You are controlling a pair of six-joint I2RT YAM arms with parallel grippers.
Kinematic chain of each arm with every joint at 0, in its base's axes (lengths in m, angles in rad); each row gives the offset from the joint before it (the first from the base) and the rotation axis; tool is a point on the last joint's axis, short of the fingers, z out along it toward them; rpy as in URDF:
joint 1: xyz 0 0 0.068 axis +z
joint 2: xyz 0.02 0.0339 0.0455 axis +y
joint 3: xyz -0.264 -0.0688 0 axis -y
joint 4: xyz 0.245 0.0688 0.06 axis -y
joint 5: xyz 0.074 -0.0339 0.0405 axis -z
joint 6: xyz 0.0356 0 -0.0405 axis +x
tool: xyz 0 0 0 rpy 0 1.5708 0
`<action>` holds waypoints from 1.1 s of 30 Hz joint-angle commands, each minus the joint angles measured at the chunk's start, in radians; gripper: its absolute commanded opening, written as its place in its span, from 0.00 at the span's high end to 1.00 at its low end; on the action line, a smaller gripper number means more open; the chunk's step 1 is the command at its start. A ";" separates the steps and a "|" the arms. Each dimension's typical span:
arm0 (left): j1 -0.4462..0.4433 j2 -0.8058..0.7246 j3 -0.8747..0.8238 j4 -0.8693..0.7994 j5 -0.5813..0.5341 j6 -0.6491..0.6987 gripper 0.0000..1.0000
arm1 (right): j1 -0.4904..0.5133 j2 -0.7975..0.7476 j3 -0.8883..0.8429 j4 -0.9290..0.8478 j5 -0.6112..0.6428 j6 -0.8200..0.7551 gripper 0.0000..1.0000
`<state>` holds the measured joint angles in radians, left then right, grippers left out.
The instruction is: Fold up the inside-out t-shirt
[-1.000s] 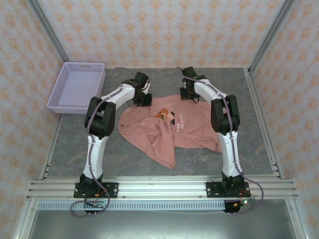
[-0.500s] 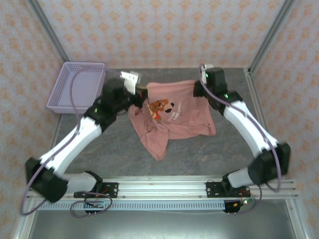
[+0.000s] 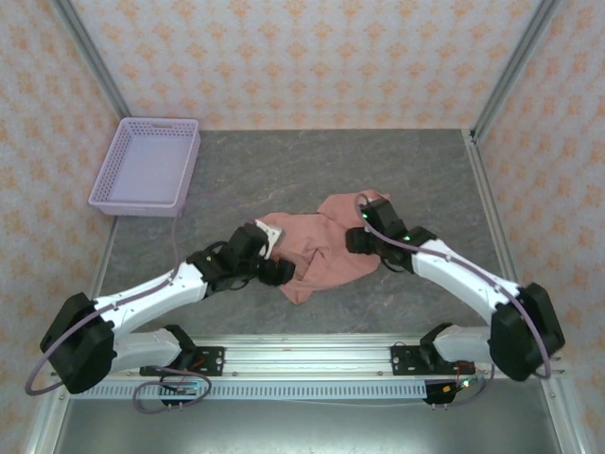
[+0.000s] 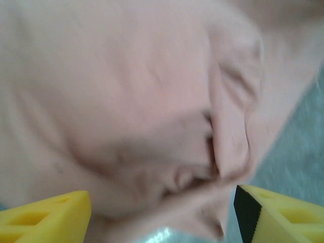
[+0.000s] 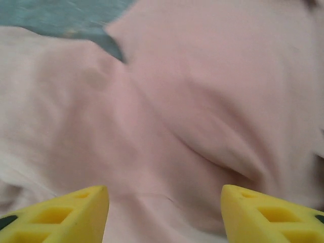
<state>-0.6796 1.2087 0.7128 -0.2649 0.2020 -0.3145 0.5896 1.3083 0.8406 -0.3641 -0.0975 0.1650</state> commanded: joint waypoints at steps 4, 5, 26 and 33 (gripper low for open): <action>0.026 0.169 0.141 -0.072 -0.117 -0.013 0.23 | 0.088 0.171 0.058 0.154 -0.176 -0.034 0.36; 0.027 0.194 0.154 -0.098 -0.126 -0.002 0.23 | 0.101 0.196 0.058 0.161 -0.187 -0.023 0.36; 0.095 0.125 0.188 0.066 0.376 -0.129 1.00 | 0.126 -0.047 0.041 -0.021 0.015 -0.097 0.44; 0.098 0.076 0.174 0.076 0.413 -0.167 1.00 | 0.151 -0.052 -0.133 0.251 -0.086 0.072 0.29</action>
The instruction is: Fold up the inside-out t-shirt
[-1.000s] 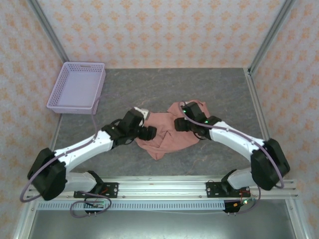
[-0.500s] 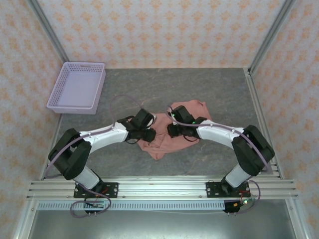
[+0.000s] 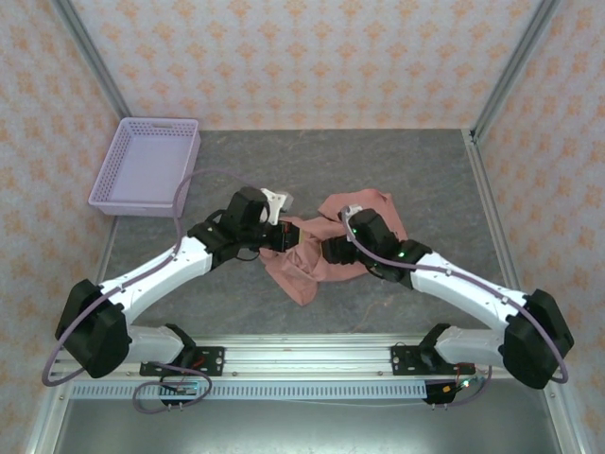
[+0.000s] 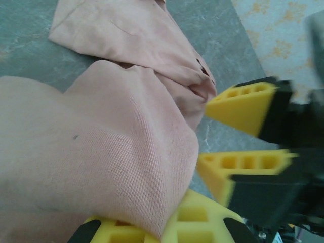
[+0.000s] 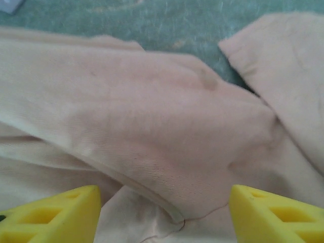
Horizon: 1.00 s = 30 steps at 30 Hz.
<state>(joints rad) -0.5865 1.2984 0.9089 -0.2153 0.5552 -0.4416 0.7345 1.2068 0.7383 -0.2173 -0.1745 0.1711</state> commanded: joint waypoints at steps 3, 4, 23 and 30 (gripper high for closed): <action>0.005 -0.024 -0.030 0.013 0.058 -0.022 1.00 | 0.005 0.124 -0.009 0.200 0.004 0.063 0.31; 0.006 -0.029 -0.037 0.003 0.049 -0.014 1.00 | 0.003 0.150 0.007 0.212 0.007 0.062 0.43; -0.241 -0.096 -0.075 -0.160 -0.429 0.224 0.35 | -0.125 0.076 -0.031 0.306 -0.534 0.131 1.00; -0.251 0.146 0.015 -0.054 -0.535 0.255 0.53 | -0.130 0.041 -0.031 0.199 -0.558 0.018 1.00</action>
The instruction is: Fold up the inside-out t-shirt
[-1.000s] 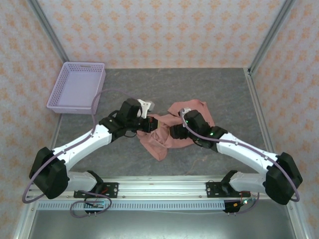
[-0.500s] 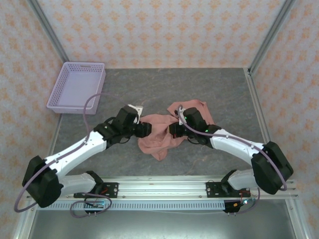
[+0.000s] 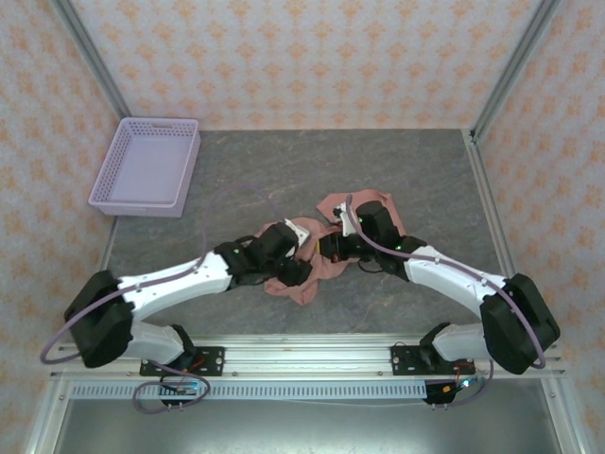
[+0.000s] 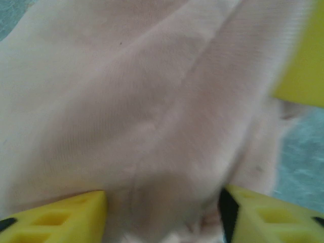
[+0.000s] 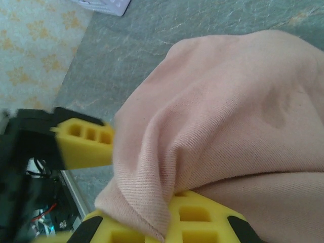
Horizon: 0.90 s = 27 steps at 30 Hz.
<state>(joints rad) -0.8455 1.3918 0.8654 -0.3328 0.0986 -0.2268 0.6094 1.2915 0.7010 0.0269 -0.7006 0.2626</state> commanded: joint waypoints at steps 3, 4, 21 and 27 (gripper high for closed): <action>0.079 0.091 0.092 0.077 0.061 0.003 0.86 | -0.006 -0.100 0.005 -0.193 0.128 -0.170 1.00; 0.108 0.074 0.077 0.111 0.163 -0.019 0.93 | -0.005 -0.103 0.012 -0.245 0.247 -0.180 1.00; 0.207 -0.130 -0.104 0.348 0.675 -0.448 1.00 | 0.286 -0.233 -0.144 -0.079 0.754 0.129 0.38; 0.209 -0.161 -0.127 0.378 0.740 -0.425 1.00 | 0.275 -0.033 -0.088 -0.001 0.773 0.093 0.41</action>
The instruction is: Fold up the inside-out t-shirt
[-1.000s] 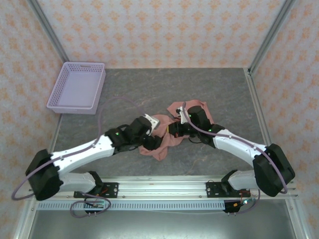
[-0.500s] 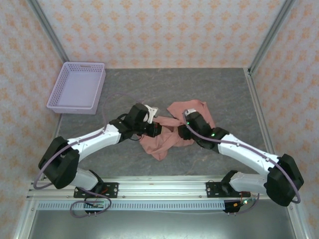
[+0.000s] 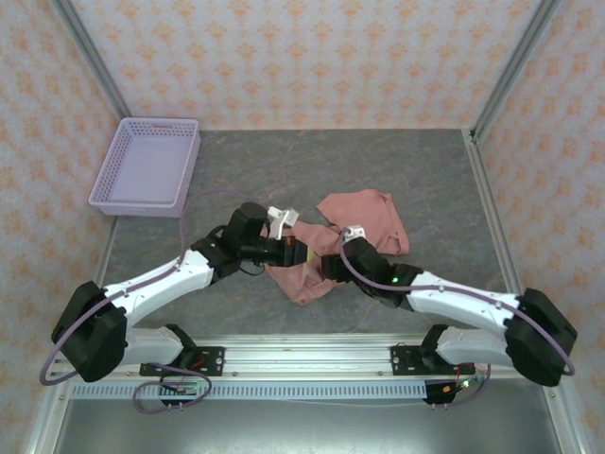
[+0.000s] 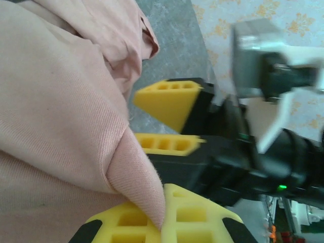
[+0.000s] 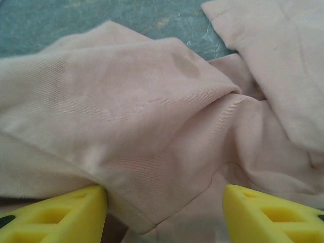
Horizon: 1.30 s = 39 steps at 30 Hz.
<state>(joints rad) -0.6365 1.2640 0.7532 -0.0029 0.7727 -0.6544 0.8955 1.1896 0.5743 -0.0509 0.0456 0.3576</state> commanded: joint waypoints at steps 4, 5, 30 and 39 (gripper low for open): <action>0.026 -0.082 -0.021 -0.042 0.045 0.069 1.00 | -0.097 0.105 0.073 0.092 -0.074 -0.078 0.83; 0.040 -0.103 -0.017 -0.098 0.007 0.101 1.00 | -0.122 0.079 0.072 0.086 -0.141 -0.108 0.93; -0.149 -0.103 0.048 -0.336 -0.595 0.259 0.61 | -0.287 0.006 0.072 0.373 -0.996 0.058 1.00; -0.149 0.112 0.118 -0.255 -0.740 0.244 0.59 | -0.291 -0.038 0.061 0.336 -0.953 0.045 1.00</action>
<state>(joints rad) -0.7837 1.3388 0.8192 -0.3202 0.1211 -0.4133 0.6098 1.1824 0.6178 0.2729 -0.9161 0.4114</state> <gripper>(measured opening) 0.399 0.045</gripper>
